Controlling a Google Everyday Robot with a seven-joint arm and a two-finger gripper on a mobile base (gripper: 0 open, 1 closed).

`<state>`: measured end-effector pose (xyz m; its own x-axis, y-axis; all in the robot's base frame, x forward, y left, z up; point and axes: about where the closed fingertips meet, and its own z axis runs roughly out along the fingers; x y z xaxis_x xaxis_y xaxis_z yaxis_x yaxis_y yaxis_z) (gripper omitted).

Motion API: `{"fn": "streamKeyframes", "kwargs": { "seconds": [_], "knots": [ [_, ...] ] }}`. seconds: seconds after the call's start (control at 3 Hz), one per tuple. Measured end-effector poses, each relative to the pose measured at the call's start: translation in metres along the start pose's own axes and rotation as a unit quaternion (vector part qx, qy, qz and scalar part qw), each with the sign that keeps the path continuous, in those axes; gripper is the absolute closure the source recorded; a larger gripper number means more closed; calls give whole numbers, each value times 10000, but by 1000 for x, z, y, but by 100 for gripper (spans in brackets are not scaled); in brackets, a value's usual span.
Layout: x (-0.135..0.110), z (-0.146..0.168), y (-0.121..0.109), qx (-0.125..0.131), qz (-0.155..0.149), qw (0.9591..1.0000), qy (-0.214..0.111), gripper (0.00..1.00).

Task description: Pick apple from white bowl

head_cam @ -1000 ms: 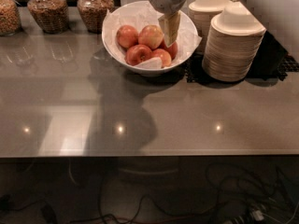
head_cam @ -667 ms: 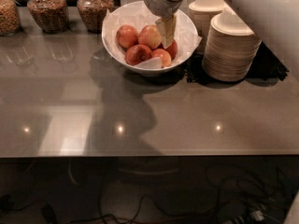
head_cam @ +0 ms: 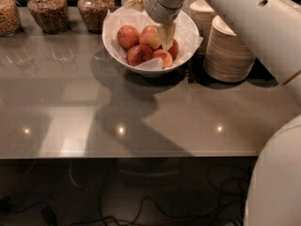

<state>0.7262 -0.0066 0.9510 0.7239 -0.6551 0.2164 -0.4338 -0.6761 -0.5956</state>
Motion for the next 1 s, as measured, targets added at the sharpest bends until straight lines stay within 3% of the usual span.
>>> {"fn": "streamKeyframes", "kwargs": {
  "seconds": [1.0],
  "knots": [
    [13, 22, 22, -532, -136, 9984, 109, 13]
  ]
}}
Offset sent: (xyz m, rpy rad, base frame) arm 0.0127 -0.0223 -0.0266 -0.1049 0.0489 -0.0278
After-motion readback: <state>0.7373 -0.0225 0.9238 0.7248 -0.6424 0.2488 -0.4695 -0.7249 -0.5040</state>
